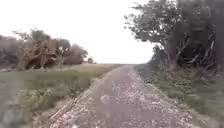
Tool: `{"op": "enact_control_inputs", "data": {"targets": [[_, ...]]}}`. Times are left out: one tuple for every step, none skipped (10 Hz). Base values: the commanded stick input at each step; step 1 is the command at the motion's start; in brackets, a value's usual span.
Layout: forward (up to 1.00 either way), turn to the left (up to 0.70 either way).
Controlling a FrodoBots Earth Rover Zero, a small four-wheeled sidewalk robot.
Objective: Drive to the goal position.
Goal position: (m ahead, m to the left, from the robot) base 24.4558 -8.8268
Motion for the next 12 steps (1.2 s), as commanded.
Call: {"op": "enact_control_inputs", "data": {"targets": [[1.00,0.00],[1.00,0.00],[1.00,0.00],[1.00,0.00],[1.00,-0.07],[1.00,-0.13],[1.00,-0.20],[1.00,-0.11],[1.00,-0.04],[1.00,0.00],[1.00,0.00],[1.00,0.00]]}}
